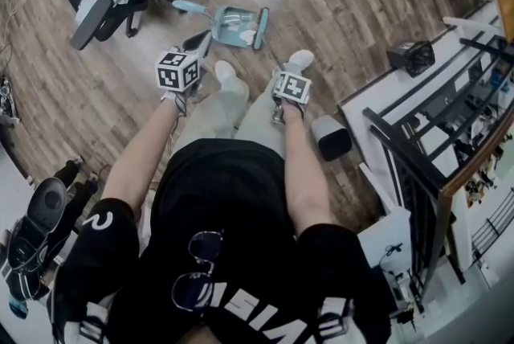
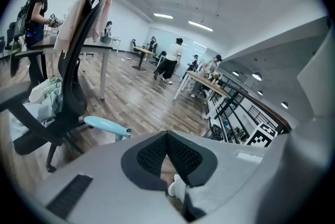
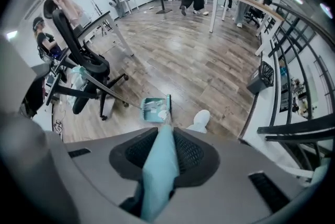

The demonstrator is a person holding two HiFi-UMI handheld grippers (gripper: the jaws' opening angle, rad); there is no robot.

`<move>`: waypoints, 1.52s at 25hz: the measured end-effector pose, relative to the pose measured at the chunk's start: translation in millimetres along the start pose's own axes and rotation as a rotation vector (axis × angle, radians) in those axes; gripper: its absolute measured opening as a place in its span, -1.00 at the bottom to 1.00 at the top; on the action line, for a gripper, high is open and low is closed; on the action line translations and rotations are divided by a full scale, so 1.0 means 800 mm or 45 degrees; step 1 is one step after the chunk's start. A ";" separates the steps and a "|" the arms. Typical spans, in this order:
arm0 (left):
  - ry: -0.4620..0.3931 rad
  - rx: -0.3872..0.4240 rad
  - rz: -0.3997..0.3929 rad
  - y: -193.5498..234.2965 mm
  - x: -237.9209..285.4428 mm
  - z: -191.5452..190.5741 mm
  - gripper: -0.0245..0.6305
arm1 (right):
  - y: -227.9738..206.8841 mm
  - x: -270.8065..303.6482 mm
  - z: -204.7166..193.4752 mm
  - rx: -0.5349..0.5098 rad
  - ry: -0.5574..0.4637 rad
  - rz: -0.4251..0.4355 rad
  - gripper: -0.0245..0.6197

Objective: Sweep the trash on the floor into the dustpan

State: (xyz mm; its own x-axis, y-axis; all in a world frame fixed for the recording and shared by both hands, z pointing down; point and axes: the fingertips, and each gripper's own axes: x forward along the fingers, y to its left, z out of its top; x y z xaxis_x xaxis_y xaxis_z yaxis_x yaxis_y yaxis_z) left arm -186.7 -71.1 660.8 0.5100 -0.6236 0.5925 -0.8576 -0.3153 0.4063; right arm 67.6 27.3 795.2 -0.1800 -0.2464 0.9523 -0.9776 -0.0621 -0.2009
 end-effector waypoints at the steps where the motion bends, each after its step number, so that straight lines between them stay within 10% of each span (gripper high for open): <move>1: -0.003 -0.004 0.004 0.001 -0.002 -0.001 -0.93 | 0.004 0.002 -0.001 0.040 -0.002 0.023 -0.67; 13: -0.018 -0.031 0.019 0.009 -0.018 -0.011 -0.93 | 0.002 -0.005 -0.023 0.281 0.069 -0.004 -0.67; 38: -0.111 0.088 -0.046 -0.020 -0.071 0.058 -0.93 | -0.007 -0.140 0.053 0.113 -0.247 -0.024 -0.67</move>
State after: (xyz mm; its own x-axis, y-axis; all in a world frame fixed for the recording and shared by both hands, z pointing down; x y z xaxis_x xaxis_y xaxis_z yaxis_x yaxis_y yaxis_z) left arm -205.0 -63.9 588.2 0.5358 -0.6698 0.5141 -0.8427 -0.3856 0.3758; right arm 97.5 13.7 680.1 -0.1291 -0.4258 0.8956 -0.9656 -0.1514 -0.2112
